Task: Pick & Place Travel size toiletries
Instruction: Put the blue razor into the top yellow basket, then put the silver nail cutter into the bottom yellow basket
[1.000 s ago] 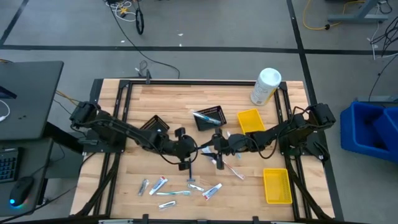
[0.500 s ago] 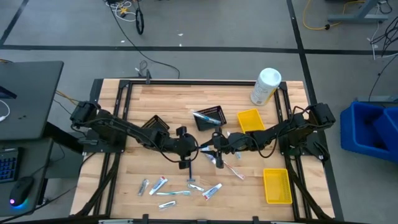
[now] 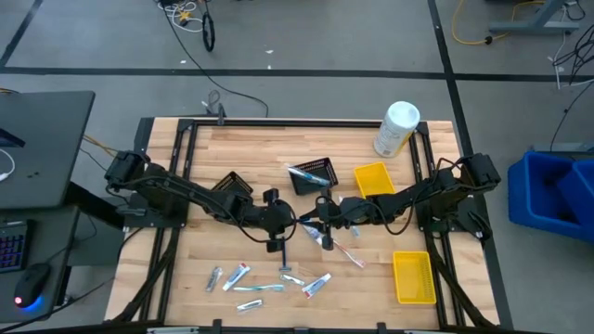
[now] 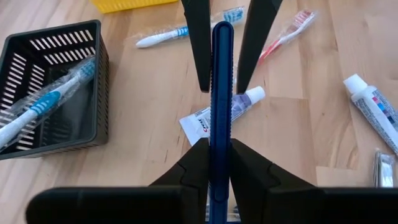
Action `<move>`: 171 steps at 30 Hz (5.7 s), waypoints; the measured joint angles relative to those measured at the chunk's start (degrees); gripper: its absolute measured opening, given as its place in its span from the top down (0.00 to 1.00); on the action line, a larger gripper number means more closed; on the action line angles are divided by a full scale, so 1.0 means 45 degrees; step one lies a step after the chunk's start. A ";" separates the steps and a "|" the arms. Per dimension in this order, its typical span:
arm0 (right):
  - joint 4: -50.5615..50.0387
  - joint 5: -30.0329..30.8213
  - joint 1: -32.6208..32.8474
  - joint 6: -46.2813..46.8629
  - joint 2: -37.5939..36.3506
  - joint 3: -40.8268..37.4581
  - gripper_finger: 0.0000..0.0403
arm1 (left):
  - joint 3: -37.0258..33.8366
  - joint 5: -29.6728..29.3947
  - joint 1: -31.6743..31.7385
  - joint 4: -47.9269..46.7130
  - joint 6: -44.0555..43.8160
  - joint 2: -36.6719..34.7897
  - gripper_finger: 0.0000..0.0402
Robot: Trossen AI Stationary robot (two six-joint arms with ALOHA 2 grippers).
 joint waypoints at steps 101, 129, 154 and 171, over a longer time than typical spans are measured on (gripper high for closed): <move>-1.2319 0.6724 0.0165 0.8343 -0.7038 -0.2336 0.47 | 0.0000 -0.1904 0.0068 0.1661 -0.0021 0.0053 0.67; -0.5342 0.2991 0.0161 0.3355 -0.6868 -0.2810 0.44 | 0.0000 -0.0730 0.0058 0.1653 -0.1466 0.0061 0.67; -0.0025 0.0400 0.1246 0.2663 -0.2058 -0.2307 0.37 | -0.0270 -0.1666 -0.1748 0.0934 -0.2939 0.0058 0.67; -0.5600 0.2229 0.1610 0.4443 0.1016 0.1135 0.39 | -0.1273 -0.3125 -0.1927 0.1136 -0.2180 0.0058 0.67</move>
